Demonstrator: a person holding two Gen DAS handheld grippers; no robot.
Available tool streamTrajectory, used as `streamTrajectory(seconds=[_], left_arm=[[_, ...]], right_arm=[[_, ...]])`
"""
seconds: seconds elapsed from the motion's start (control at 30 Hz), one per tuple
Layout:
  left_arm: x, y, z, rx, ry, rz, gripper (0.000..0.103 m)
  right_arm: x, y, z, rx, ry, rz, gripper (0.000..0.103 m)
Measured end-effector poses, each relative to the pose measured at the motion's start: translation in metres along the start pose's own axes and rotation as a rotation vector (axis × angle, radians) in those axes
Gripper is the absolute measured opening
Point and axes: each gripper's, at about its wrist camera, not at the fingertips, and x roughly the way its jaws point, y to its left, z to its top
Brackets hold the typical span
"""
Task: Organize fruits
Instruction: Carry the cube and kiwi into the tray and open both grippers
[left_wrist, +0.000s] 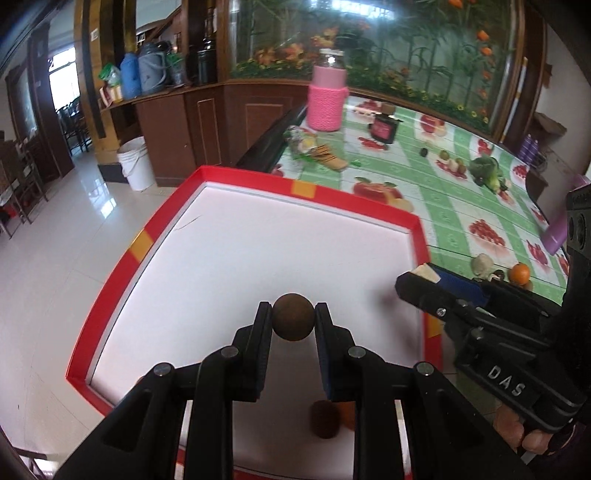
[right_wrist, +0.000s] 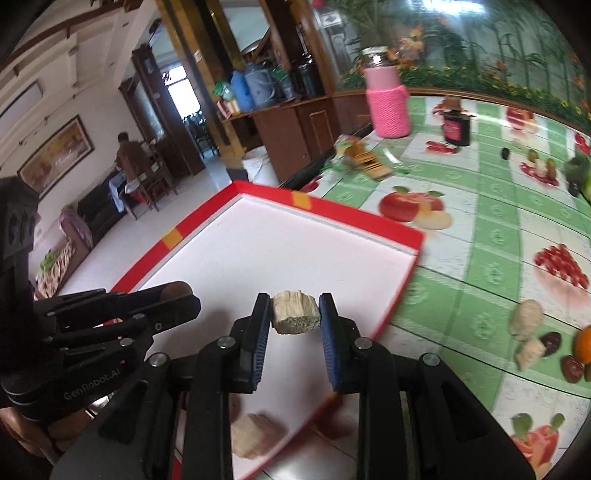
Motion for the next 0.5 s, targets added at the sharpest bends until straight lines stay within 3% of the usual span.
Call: streamTrajectory(seconds=[0.2, 0.5], left_arm=[[0.011, 0.02, -0.006, -0.036, 0.033, 0.019, 0.022], [0.02, 0.028, -0.013, -0.058, 0.062, 0.038, 0.022]], right_arm=[[0.021, 0.018, -0.003, -0.041, 0.053, 0.004, 0.029], [0.029, 0.006, -0.008, -0.03, 0.098, -0.027, 0.029]])
